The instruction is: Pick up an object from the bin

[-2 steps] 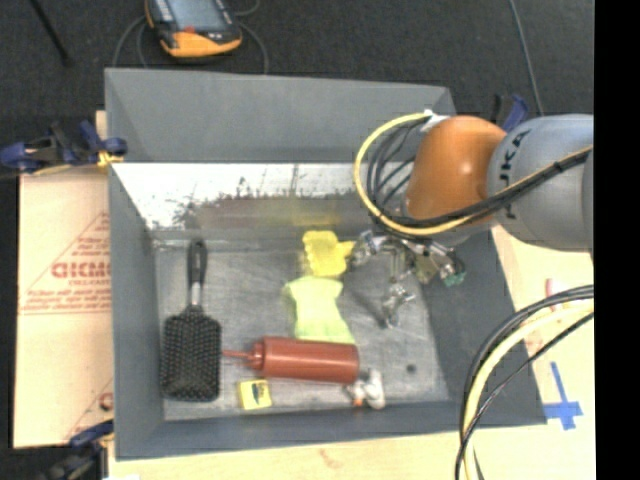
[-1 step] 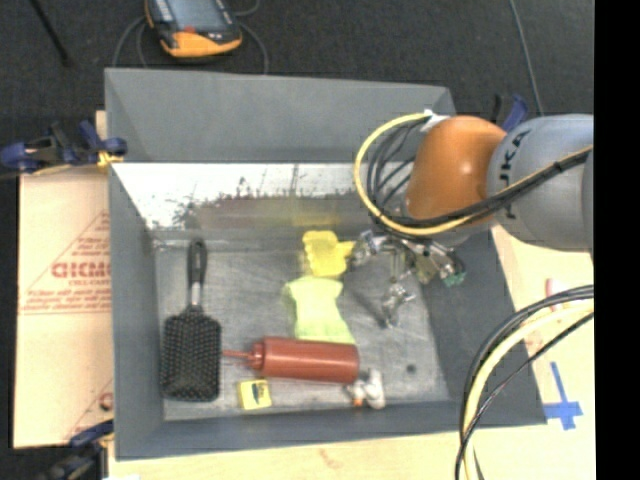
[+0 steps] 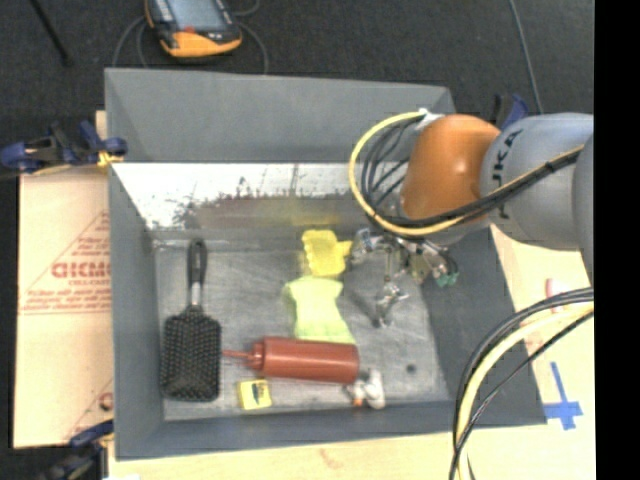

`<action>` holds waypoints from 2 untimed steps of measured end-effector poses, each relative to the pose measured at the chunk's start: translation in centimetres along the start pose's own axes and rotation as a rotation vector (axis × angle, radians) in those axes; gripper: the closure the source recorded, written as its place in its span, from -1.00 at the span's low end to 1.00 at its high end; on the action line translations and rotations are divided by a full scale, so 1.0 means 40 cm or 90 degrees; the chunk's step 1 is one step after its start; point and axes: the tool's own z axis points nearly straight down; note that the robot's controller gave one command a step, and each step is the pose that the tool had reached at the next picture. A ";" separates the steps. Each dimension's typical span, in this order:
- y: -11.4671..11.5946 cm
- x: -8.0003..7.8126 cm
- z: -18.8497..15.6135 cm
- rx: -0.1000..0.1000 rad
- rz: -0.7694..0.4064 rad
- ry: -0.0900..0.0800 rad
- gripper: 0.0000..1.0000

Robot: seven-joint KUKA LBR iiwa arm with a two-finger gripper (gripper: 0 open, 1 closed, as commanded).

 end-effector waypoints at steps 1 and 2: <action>0.058 -0.031 0.002 0.001 -0.017 -0.001 -1.00; 0.112 -0.064 -0.003 0.001 0.089 -0.005 1.00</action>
Offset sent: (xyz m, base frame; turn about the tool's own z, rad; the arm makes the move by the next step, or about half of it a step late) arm 0.0052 0.0535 -0.0032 0.1374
